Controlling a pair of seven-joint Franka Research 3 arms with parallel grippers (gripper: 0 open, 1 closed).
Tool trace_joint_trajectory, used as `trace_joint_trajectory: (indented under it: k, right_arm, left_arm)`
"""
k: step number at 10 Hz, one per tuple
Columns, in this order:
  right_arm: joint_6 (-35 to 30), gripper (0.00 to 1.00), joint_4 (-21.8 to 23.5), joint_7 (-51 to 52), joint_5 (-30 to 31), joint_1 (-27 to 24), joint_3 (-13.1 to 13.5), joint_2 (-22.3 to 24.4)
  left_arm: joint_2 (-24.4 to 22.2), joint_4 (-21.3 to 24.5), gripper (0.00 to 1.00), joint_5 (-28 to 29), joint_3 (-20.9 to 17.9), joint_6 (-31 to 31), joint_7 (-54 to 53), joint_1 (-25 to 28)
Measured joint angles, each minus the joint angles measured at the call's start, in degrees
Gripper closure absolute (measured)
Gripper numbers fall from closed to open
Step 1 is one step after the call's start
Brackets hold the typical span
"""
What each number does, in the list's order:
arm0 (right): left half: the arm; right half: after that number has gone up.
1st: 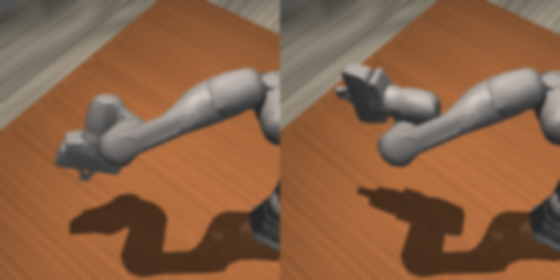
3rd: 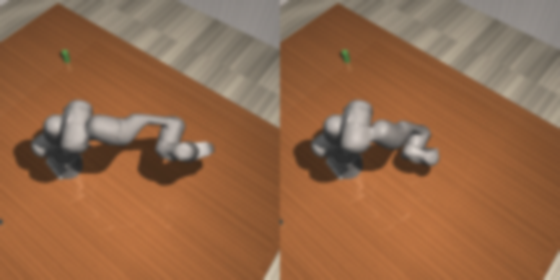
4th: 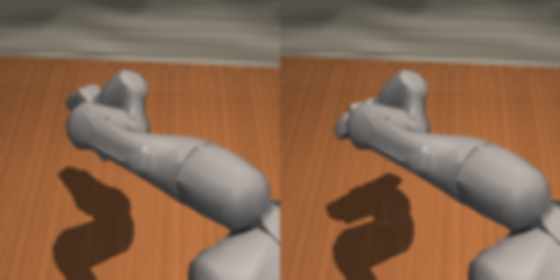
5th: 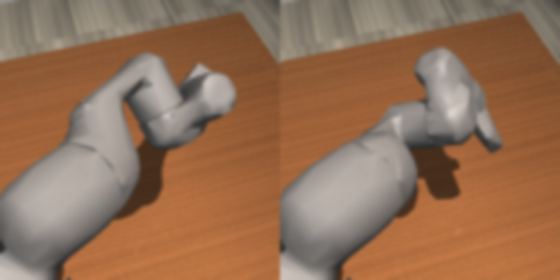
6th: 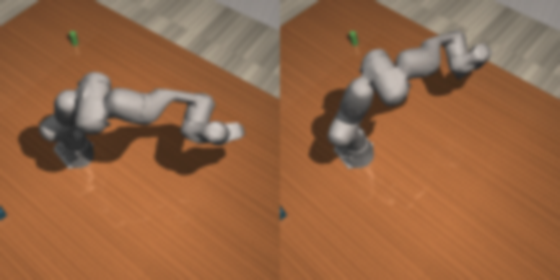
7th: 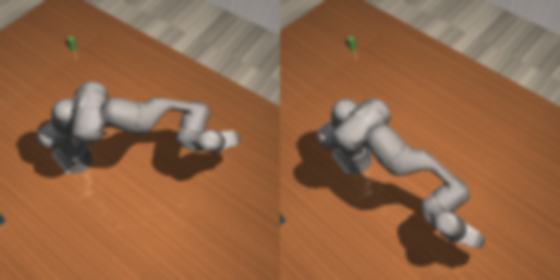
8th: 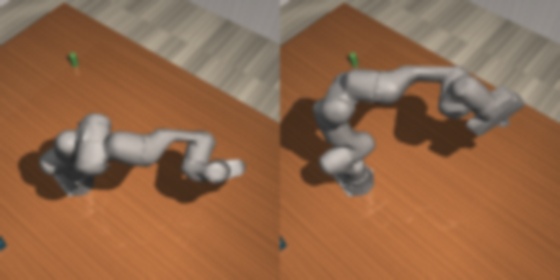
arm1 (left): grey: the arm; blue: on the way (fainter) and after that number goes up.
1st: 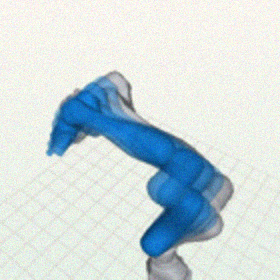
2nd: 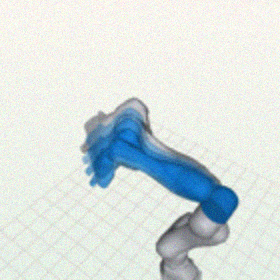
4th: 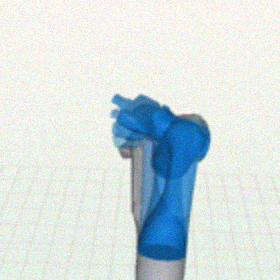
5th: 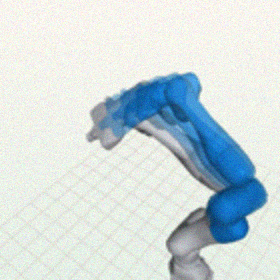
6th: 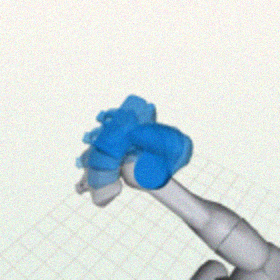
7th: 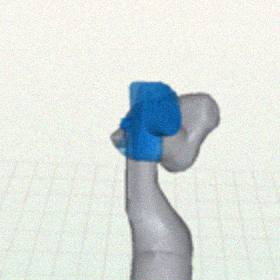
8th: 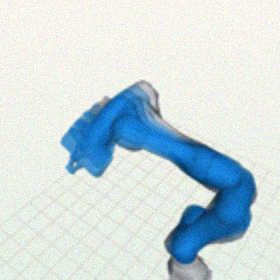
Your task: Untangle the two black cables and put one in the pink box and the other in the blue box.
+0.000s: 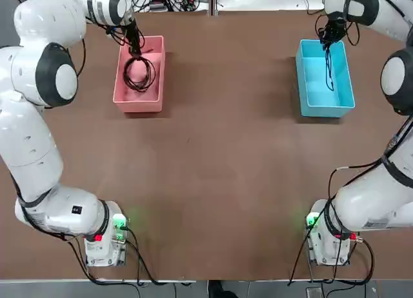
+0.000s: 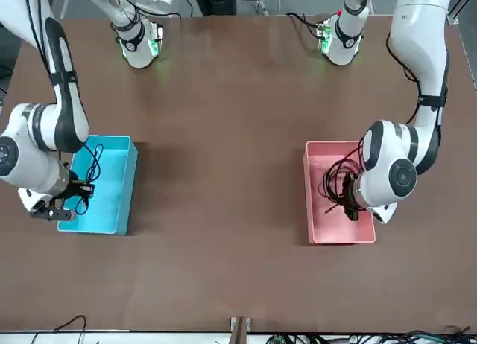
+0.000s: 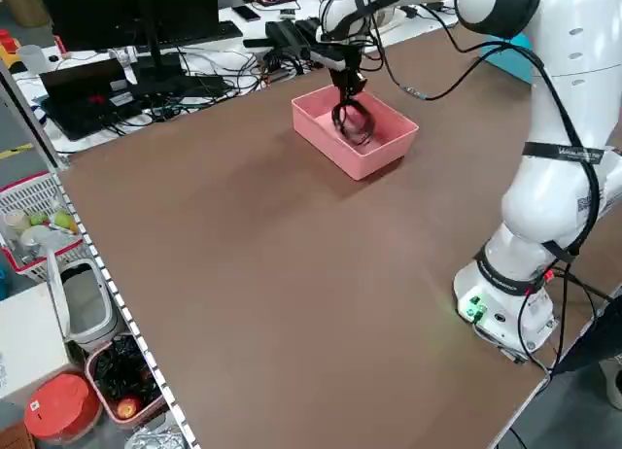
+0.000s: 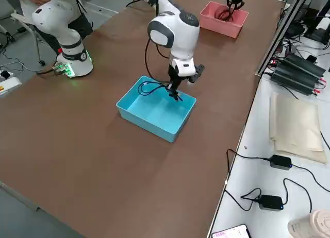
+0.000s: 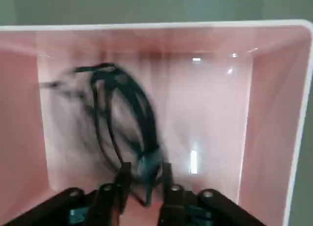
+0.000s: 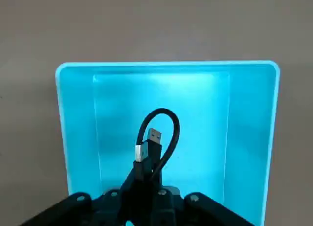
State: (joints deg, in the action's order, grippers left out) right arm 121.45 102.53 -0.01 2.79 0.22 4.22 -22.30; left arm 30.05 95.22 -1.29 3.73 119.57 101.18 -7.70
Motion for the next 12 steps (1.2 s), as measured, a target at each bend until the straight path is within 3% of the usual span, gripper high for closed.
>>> trace_joint_trajectory:
  k: [4, 5, 6, 8, 11, 12]
  right_arm:
    - [5.12, 0.85, 1.47, 1.76, 0.00, -0.32, 0.00, -1.74]
    - [6.81, 0.83, 2.41, 1.79, 0.00, -0.35, 0.00, -2.08]
    - [7.26, 0.72, 2.72, 1.84, 0.00, -0.37, 0.00, -2.25]
    - [7.33, 0.42, 2.77, 1.94, 0.00, -0.37, -0.03, -2.23]
    - [7.03, 0.00, 2.58, 1.97, 0.00, -0.35, -0.16, -1.87]
    - [6.01, 0.00, 2.05, 1.97, 0.00, -0.34, -0.23, -0.97]
  left_arm:
    - [-3.67, -1.24, 0.00, 0.76, 0.08, -0.18, -0.90, 1.11]
    - [-6.83, -1.70, 0.00, 1.63, 0.27, -2.36, -2.71, 1.15]
    - [-10.76, -1.89, 0.00, 1.91, 0.44, -6.80, -5.44, 1.13]
    - [-17.05, -1.80, 0.00, 2.13, 0.74, -12.06, -11.11, 1.00]
    - [-23.62, -1.79, 0.00, 2.21, 0.72, -16.45, -27.83, 2.75]
    - [-25.04, -1.88, 0.00, 2.21, 0.71, -18.07, -34.33, 4.18]
